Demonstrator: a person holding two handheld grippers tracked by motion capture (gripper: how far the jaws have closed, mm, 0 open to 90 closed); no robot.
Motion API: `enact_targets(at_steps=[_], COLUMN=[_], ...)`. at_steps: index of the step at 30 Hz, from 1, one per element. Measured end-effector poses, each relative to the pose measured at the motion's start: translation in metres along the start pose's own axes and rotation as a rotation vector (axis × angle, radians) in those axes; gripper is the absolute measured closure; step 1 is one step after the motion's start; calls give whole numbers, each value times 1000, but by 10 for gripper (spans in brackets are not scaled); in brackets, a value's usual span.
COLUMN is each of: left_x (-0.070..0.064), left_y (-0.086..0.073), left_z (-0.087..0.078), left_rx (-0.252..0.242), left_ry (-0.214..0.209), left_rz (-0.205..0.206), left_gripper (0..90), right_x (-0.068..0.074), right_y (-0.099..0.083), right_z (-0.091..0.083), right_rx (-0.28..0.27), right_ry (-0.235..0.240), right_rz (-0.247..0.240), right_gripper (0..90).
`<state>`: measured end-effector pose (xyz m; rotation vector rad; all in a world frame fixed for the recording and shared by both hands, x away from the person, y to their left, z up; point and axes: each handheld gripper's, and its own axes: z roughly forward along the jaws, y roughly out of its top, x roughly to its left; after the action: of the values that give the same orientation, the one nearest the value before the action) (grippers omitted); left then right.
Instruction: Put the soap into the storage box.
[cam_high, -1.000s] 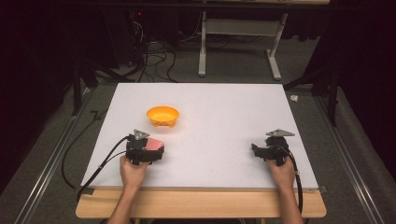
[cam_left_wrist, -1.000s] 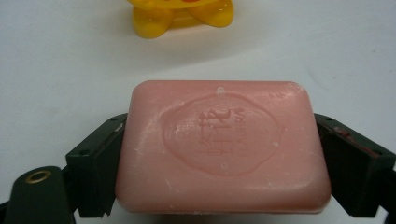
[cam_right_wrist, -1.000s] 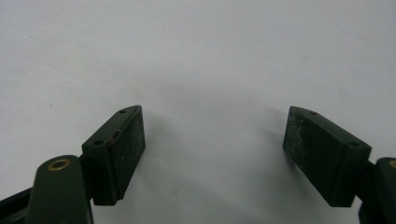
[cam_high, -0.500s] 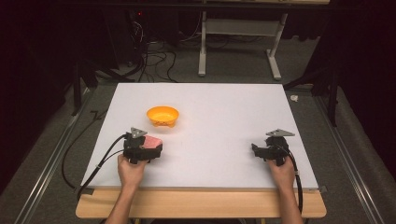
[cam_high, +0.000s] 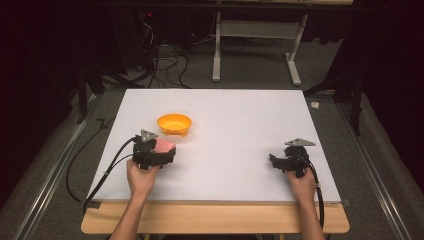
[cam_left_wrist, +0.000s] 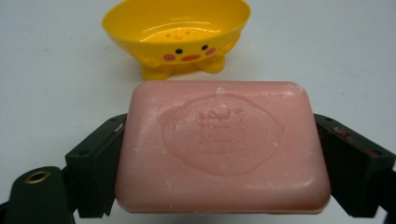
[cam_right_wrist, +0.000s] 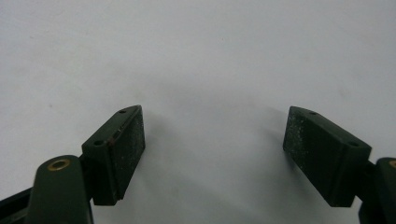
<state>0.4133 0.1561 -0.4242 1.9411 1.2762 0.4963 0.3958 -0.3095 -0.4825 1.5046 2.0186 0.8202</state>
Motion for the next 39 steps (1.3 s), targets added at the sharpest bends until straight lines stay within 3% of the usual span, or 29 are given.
enact_targets(at_steps=[9,21,26,39], left_x=[-3,2,1,3], left_y=[15,28,35,53], left_z=[-1,0,1,8], left_rx=[-13,-23,-19,-18], left_ry=[-2,-18,-8,-9], left_rz=[12,-25,-10,-20], left_gripper=[136,136,136,136], right_x=[0,0,0,0], right_y=[0,0,0,0], right_z=[0,0,0,0], right_rx=[0,0,1,1], right_ry=[0,0,0,0], right_rz=[0,0,2,2], right_gripper=[213,213,213,212])
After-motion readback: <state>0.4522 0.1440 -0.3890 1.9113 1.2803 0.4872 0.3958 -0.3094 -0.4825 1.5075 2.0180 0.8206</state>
